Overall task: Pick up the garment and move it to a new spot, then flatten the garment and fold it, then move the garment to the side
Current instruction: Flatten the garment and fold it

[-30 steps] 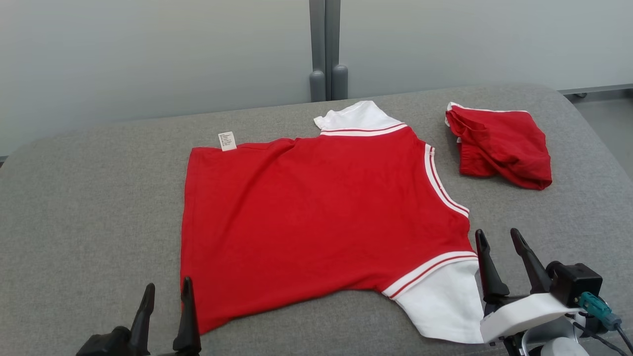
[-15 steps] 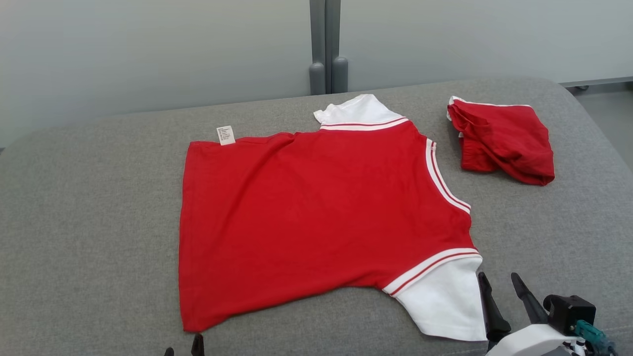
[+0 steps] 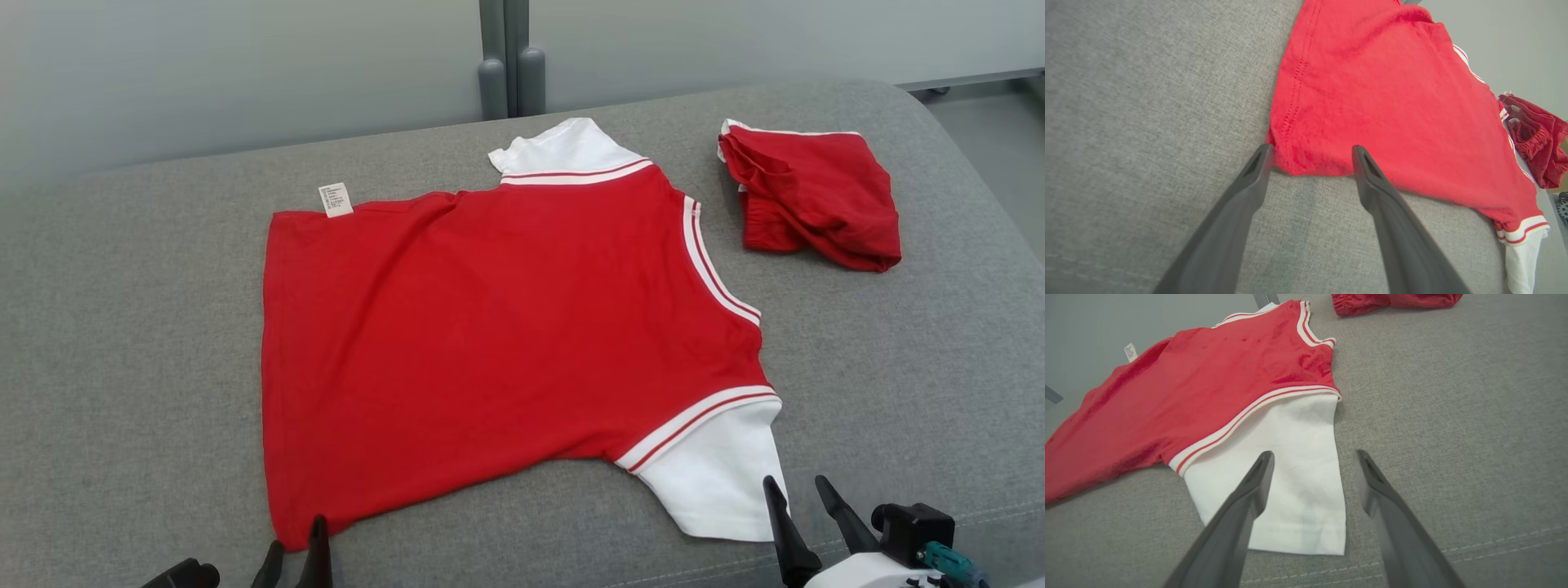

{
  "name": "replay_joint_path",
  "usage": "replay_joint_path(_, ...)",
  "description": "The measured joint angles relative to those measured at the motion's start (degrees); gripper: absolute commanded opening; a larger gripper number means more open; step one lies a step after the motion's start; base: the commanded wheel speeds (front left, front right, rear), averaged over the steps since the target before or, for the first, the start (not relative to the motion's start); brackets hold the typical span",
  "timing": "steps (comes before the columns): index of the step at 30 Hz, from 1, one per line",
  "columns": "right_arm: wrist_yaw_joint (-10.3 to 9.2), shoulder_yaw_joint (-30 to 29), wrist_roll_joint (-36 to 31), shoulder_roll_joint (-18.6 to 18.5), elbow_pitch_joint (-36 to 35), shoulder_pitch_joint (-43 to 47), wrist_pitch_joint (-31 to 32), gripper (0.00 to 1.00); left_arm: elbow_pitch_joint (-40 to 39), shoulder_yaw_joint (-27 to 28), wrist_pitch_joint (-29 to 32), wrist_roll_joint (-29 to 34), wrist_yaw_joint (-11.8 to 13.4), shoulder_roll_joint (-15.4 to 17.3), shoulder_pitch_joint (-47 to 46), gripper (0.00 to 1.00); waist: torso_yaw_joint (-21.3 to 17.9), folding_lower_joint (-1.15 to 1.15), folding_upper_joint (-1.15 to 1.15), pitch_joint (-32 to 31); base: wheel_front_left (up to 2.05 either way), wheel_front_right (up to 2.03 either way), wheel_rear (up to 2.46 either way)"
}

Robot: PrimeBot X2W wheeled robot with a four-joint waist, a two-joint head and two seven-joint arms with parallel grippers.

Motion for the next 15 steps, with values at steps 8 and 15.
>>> replay_joint_path(8, 0.58, 0.40, 0.18, 0.11, 2.19, -0.56, -0.01, 1.00, 3.91, 0.43, -0.13, 0.00, 0.25, -0.05, -3.04, 1.00, -0.98, 0.00, 0.00, 2.15, 0.00, 0.00, 0.00)
replay_joint_path(15, 0.98, 1.25, 0.49, 0.13, 3.46, -1.58, -0.01, 1.00, 5.84, 0.36, -0.64, -0.53, 0.33, -0.08, -4.22, 0.98, -0.89, 0.00, 0.00, 2.55, 0.00, 0.00, 0.00)
